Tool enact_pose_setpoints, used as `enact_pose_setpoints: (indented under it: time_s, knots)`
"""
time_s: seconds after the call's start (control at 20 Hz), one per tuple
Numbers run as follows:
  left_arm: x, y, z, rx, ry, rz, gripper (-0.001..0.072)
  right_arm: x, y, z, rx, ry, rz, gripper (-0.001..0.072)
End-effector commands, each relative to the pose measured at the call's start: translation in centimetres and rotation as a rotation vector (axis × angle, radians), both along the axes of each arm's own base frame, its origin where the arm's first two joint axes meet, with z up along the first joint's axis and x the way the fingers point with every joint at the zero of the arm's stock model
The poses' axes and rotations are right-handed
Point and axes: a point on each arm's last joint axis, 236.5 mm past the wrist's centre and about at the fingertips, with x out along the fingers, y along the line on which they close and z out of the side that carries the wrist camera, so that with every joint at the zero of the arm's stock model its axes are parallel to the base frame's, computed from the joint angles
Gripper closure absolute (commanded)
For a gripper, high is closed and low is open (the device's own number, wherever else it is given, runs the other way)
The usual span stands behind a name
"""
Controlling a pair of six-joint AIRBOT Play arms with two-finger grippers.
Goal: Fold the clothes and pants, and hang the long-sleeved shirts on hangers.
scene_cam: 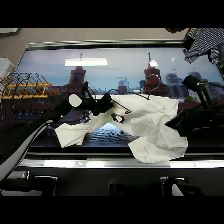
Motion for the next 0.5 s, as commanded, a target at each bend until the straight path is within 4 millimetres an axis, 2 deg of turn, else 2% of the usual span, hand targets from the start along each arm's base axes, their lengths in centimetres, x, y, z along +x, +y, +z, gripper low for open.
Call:
enact_pose_setpoints:
  time_s: [0.0, 0.2, 0.45]
  knots:
    - [0.9, 0.4, 0.9, 0.000, -0.033, 0.002, 0.0690, -0.1, -0.5, -0.2, -0.024, 0.003, 0.002, 0.0684]
    - [1.9, 0.6, 2.1, -0.003, -0.075, -0.004, 0.0690, 0.1, -0.5, -0.2, -0.030, -0.018, 0.017, 0.0684]
    - [2.3, 1.8, 2.1, 0.009, -0.070, -0.015, 0.0691, 0.9, -1.1, -0.3, -0.056, -0.055, 0.018, 0.0684]
